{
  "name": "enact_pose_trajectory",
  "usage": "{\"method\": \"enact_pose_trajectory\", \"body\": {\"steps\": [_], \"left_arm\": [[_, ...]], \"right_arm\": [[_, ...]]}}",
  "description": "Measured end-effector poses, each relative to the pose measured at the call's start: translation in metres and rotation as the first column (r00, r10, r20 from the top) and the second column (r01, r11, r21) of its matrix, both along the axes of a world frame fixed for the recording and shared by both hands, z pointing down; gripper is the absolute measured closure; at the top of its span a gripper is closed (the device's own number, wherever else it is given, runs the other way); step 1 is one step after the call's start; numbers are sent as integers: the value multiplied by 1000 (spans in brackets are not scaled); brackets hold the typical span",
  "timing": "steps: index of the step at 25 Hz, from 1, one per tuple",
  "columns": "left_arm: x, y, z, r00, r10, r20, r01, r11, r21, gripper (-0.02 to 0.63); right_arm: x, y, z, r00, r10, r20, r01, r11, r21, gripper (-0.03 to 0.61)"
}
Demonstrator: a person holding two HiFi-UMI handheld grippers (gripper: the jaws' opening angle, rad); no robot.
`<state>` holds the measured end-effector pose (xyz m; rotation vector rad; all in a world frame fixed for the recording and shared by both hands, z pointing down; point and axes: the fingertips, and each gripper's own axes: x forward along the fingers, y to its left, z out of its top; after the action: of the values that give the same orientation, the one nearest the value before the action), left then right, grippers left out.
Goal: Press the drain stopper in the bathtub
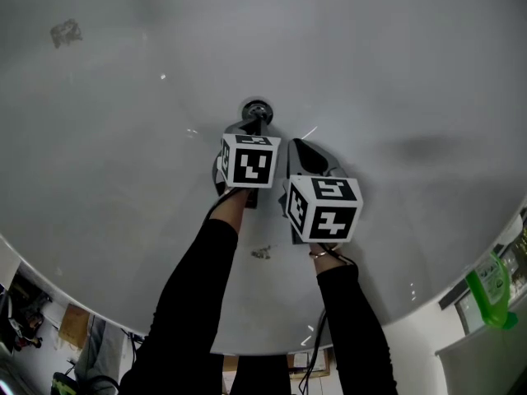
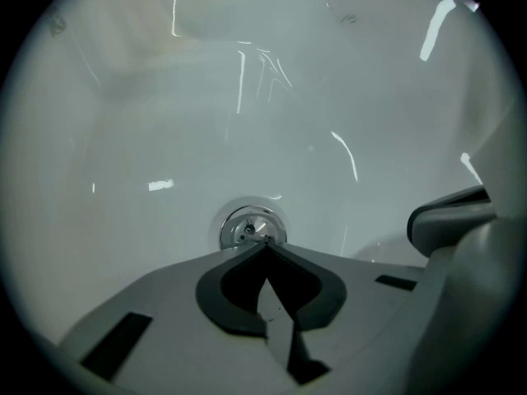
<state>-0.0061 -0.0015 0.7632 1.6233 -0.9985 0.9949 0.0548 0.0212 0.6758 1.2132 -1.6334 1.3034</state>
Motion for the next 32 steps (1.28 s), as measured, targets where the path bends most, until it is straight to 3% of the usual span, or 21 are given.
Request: {"method": "enact_pose_trajectory", "body": {"steps": [8, 15, 32], "left_arm": [[-7, -3, -25, 998, 38, -42, -36, 999, 32, 609], [-14, -17, -81, 996, 59, -63, -53, 994, 95, 609], [-32, -25, -179, 997, 33, -68, -21, 985, 171, 609]], "right_arm": [[-3, -5, -16, 1000, -3, -16, 4, 1000, 23, 577], [-10, -15, -46, 999, -32, -7, 32, 998, 46, 577], [-13, -17, -116, 998, -60, 5, 60, 995, 75, 577]]}}
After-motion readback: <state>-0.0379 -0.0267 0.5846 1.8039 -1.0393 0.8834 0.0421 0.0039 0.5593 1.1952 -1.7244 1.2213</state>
